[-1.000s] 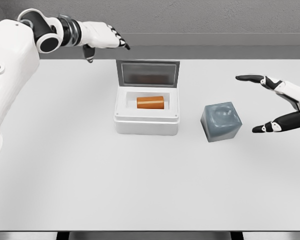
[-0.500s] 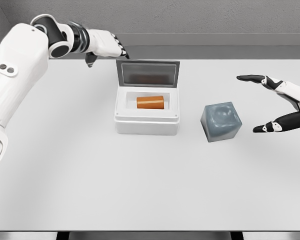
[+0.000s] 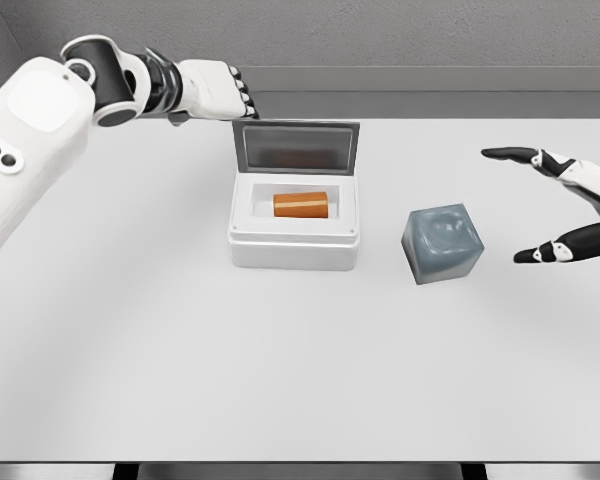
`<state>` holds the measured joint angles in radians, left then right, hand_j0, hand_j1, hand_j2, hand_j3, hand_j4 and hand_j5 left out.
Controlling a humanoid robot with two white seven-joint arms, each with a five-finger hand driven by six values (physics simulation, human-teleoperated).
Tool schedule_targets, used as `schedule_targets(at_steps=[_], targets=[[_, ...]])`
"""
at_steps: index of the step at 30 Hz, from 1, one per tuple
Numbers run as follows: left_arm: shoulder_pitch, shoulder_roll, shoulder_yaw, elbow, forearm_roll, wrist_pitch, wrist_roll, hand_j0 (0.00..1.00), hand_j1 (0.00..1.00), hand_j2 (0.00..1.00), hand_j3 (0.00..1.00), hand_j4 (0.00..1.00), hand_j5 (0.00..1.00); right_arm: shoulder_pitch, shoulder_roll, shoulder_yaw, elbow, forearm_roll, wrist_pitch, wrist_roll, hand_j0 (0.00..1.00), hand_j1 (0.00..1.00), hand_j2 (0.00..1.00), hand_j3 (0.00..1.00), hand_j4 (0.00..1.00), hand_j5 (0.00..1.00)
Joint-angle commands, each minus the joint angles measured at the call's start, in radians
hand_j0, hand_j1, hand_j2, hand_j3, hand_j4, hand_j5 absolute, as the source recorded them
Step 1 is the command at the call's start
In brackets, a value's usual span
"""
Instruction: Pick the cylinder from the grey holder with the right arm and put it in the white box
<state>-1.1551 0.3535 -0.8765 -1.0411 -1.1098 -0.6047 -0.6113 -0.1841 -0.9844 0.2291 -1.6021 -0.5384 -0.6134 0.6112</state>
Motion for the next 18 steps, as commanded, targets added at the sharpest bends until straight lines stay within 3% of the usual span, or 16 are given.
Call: schedule_targets(at_steps=[1, 4, 8, 10, 12, 13, 15, 18], targets=[[0.002, 0.001, -0.013, -0.025, 0.028, -0.006, 0.0, 1.0, 1.0, 1.0, 1.0, 1.0, 1.0, 0.0, -0.002, -0.004, -0.002, -0.009, 0.002, 0.0, 1.0, 1.0, 1.0, 1.0, 1.0, 1.0], [0.009, 0.031, -0.009, -0.091, 0.03, -0.006, 0.0, 1.0, 1.0, 1.0, 1.0, 1.0, 1.0, 0.002, -0.005, -0.005, -0.002, -0.009, 0.002, 0.0, 1.0, 1.0, 1.0, 1.0, 1.0, 1.0], [0.037, 0.203, -0.009, -0.28, 0.139, -0.006, 0.0, 1.0, 1.0, 1.0, 1.0, 1.0, 1.0, 0.003, -0.007, -0.005, -0.007, -0.009, 0.002, 0.0, 1.0, 1.0, 1.0, 1.0, 1.0, 1.0], [0.072, 0.211, 0.004, -0.281, 0.139, -0.006, 0.0, 1.0, 1.0, 1.0, 1.0, 1.0, 1.0, 0.003, -0.005, -0.005, -0.009, -0.009, 0.002, 0.0, 1.0, 1.0, 1.0, 1.0, 1.0, 1.0], [0.094, 0.268, 0.113, -0.263, 0.174, -0.006, 0.0, 1.0, 1.0, 1.0, 1.0, 1.0, 1.0, 0.003, -0.005, -0.005, -0.007, -0.009, 0.002, 0.0, 1.0, 1.0, 1.0, 1.0, 1.0, 1.0], [0.133, 0.317, 0.116, -0.269, 0.231, -0.006, 0.0, 1.0, 1.0, 1.0, 1.0, 1.0, 1.0, 0.003, -0.005, -0.005, -0.007, -0.009, 0.002, 0.0, 1.0, 1.0, 1.0, 1.0, 1.0, 1.0], [0.146, 0.403, 0.126, -0.27, 0.312, -0.006, 0.0, 1.0, 1.0, 1.0, 1.0, 1.0, 1.0, 0.003, -0.007, -0.005, -0.007, -0.009, 0.002, 0.0, 1.0, 1.0, 1.0, 1.0, 1.0, 1.0], [0.239, 0.461, 0.132, -0.298, 0.341, -0.006, 0.0, 1.0, 1.0, 1.0, 1.0, 1.0, 1.0, 0.003, -0.005, -0.005, -0.009, -0.009, 0.002, 0.0, 1.0, 1.0, 1.0, 1.0, 1.0, 1.0]])
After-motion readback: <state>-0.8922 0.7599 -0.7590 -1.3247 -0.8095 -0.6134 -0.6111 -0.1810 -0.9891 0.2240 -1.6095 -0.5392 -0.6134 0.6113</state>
